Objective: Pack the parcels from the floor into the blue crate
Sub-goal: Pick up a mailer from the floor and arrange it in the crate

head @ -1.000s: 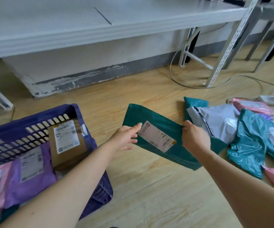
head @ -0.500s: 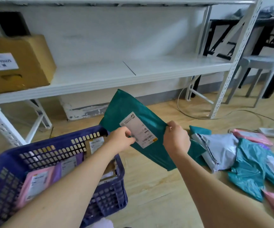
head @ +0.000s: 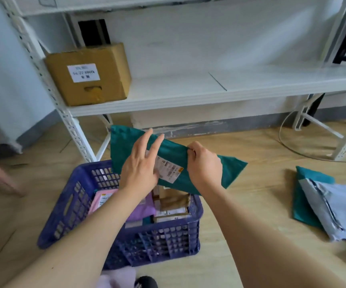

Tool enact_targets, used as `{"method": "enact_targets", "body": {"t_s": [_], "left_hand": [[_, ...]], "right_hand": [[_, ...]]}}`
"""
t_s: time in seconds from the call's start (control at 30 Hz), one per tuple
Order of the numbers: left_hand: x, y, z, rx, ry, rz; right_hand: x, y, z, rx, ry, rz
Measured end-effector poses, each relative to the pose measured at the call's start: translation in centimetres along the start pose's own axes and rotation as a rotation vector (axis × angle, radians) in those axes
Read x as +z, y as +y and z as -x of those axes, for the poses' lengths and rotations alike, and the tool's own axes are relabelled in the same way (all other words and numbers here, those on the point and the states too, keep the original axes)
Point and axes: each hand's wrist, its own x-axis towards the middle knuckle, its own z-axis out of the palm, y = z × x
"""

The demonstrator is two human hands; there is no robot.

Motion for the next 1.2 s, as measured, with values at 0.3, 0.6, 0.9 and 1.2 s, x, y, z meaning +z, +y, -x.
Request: {"method": "enact_targets", "body": {"t_s": [0.3,0.6,0.9,1.2], "left_hand": [[2.3,-11.5,0.0,-0.041,-0.095,-0.165],[9.0,-20.8,3.0,-0.215,-0.294,-0.074],[17.0,-25.8,7.5,-0.45,-0.629,0.036],[20.2,-26.8,8.3,-0.508,-0.975,-0.113]], "right_hand": [[9.8,-5.3,-1.2,-0.094,-0.26,-0.098],[21.0,-6.2,-3.1,0.114,-0.826,-0.172],[28.9,-2.3,-0.6,-0.017,-1.048,0.204],[30.9,0.1,0.1,-0.257,-1.02,0.477]]}}
